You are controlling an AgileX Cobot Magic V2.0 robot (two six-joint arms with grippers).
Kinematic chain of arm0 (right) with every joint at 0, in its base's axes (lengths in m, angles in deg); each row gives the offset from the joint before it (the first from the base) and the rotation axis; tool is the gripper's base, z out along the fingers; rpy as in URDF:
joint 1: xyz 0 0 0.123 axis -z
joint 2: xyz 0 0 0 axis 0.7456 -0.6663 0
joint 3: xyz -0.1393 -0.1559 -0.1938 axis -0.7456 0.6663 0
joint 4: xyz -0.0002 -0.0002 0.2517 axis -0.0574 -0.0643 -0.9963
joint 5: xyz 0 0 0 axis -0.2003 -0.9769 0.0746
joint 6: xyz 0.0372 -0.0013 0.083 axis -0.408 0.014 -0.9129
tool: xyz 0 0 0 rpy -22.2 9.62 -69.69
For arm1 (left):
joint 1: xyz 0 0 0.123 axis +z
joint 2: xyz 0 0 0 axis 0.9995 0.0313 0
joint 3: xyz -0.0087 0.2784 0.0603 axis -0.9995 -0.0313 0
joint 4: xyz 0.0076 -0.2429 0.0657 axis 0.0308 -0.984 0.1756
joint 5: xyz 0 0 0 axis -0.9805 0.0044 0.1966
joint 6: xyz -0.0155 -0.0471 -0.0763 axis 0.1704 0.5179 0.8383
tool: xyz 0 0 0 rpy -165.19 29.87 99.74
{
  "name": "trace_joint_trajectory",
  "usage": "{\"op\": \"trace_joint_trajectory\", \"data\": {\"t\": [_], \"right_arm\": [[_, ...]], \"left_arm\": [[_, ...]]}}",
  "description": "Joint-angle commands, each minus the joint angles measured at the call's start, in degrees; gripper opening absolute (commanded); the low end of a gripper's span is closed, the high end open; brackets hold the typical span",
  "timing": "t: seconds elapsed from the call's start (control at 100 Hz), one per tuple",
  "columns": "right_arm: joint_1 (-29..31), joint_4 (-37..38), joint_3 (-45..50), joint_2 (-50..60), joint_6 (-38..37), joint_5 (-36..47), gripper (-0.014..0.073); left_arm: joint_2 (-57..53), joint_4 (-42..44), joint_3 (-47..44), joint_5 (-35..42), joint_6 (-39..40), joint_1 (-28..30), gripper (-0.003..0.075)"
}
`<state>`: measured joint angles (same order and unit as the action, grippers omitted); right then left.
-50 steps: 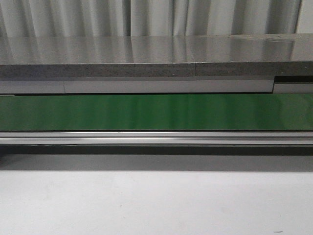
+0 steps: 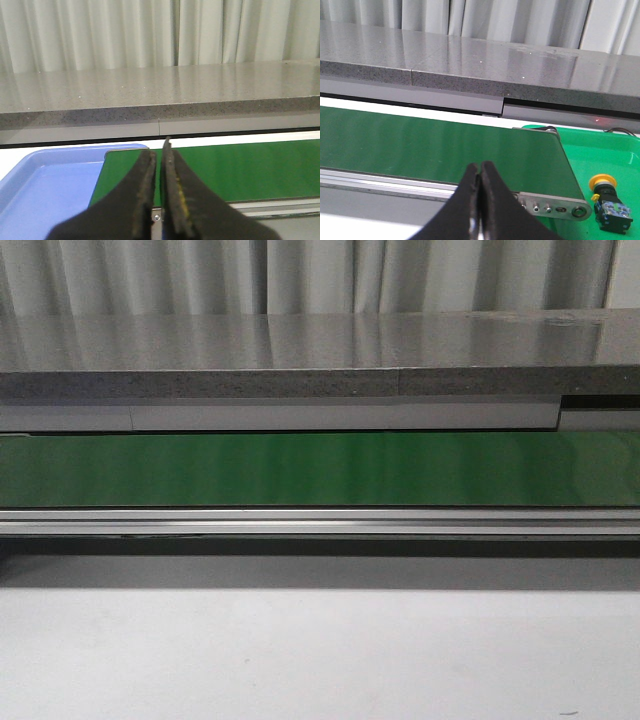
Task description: Move button from right to left
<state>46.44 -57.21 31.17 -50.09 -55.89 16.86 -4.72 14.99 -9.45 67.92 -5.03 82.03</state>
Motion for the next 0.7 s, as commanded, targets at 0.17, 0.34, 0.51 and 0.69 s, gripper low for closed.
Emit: {"op": "trace_joint_trajectory", "data": {"t": [0.17, 0.34, 0.51, 0.69], "right_arm": [[-0.04, 0.17, 0.0, 0.89, -0.09, 5.04, -0.0068], [-0.04, 0.17, -0.18, 0.89, -0.09, 7.64, -0.0068], [-0.04, -0.71, -4.33, 0.78, -0.09, 5.11, -0.0068], [-0.04, -1.05, -16.44, -2.86, -0.09, -10.37, -0.0068]], "left_arm": [[-2.04, -0.03, -2.28, 5.0, 0.61, -0.41, 0.0005], [-2.04, -0.03, -2.28, 5.0, 0.61, -0.41, 0.0005], [-2.04, -0.03, -2.28, 5.0, 0.61, -0.41, 0.0005], [-2.04, -0.03, -2.28, 5.0, 0.61, -0.41, 0.0005]]}}
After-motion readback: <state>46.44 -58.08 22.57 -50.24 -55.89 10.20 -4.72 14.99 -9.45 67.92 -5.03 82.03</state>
